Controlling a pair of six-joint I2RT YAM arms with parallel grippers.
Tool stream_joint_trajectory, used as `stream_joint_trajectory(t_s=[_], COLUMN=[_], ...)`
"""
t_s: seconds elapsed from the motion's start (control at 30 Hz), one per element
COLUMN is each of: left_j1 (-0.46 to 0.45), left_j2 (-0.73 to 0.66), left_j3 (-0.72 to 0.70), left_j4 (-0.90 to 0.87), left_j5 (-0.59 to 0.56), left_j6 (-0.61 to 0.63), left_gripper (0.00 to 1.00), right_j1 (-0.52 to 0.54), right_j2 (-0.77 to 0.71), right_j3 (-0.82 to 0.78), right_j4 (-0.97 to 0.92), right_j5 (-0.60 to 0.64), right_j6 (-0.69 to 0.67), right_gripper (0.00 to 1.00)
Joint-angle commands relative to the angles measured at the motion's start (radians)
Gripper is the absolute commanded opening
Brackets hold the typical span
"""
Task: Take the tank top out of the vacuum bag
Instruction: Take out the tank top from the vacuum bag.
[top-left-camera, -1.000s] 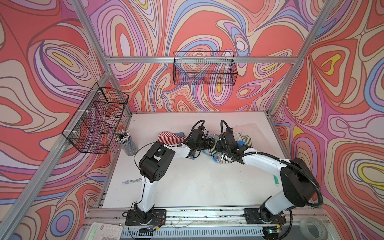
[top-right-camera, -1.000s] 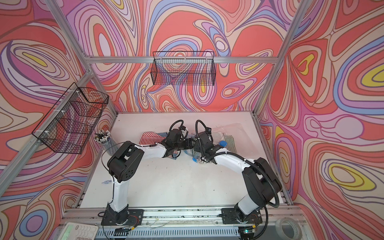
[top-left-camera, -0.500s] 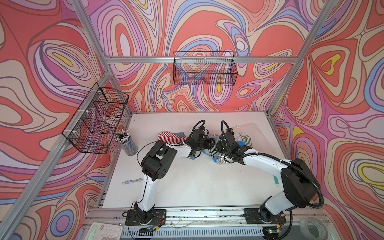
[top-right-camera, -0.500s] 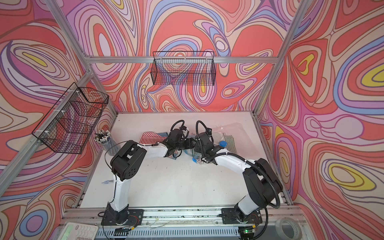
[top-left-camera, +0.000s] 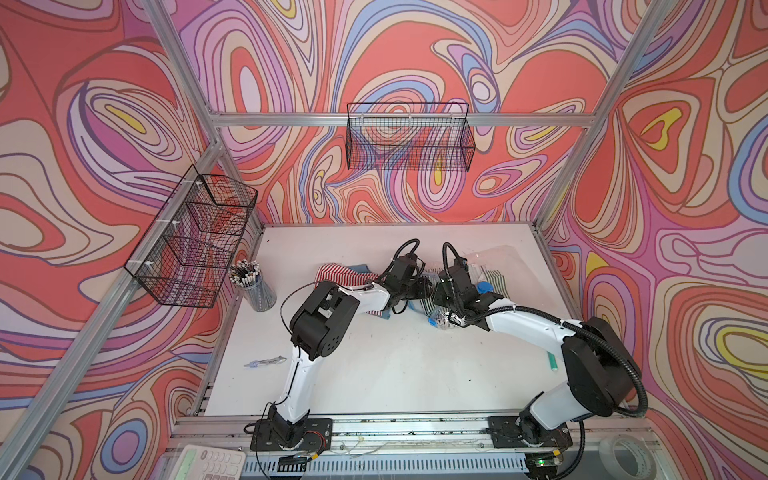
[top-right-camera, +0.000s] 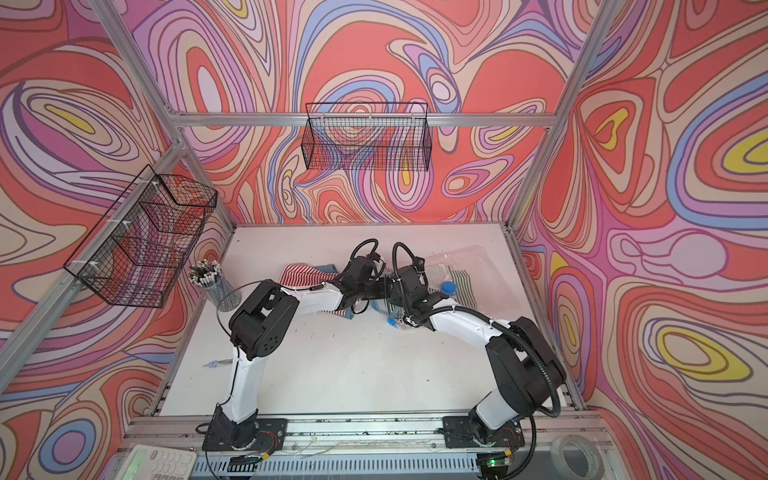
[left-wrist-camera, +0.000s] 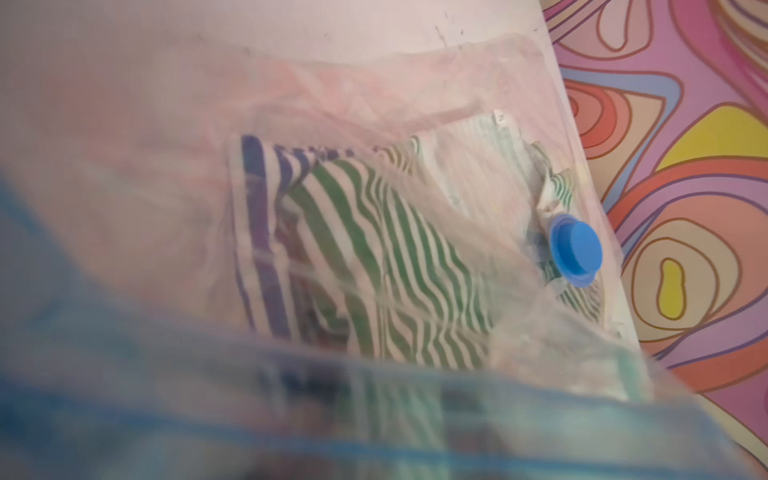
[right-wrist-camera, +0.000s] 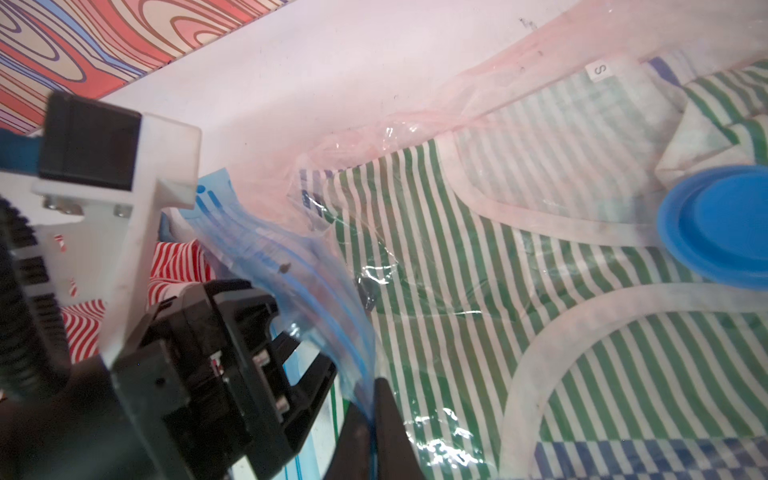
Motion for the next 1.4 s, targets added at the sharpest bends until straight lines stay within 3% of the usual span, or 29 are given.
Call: stream_joint_trajectory(t_s=[0.0, 0.17, 0.43, 0.57, 0.67, 1.13, 1.37], left_j1=[-0.027, -0.037, -0.037, -0.037, -0.035, -0.009, 0.003], left_j2=[-0.004, 0.012, 0.02, -0.033, -0.076, -0.202, -0.225], left_j3=[0.032, 0.032, 0.077, 0.026, -0.007, -0.083, -0.095], left_j4=[-0.111, -0.045, -0.041, 0.031, 0.038, 0.002, 0.001], left_j5=[-0.069, -0.012, 0.015, 0.064, 0.046, 0.005, 0.018], left_j6=[0.052, 0.04, 0.026, 0.07, 0.079, 0.052, 0.025], left_gripper=[0.46, 0.41, 0.13, 0.15, 0.0, 0.0, 0.0], right_j1=[-0.004, -0.004, -0.003, -0.004, -0.004, -0.004, -0.004], right_j2=[-0.037, -0.053, -0.039, -0.039, -0.036, -0.1, -0.089], right_j3=[-0.014, -0.05, -0.071, -0.079, -0.085, -0.188, -0.166], right_j4=[0.0, 0.026, 0.049, 0.052, 0.066, 0.244, 0.208], right_j5=[0.028, 0.046, 0.045, 0.073, 0.08, 0.062, 0.093], right_j6=[0.014, 0.038, 0.066, 0.096, 0.1, 0.088, 0.096], right_gripper=[0.0, 0.0, 0.0, 0.0, 0.0, 0.0, 0.0])
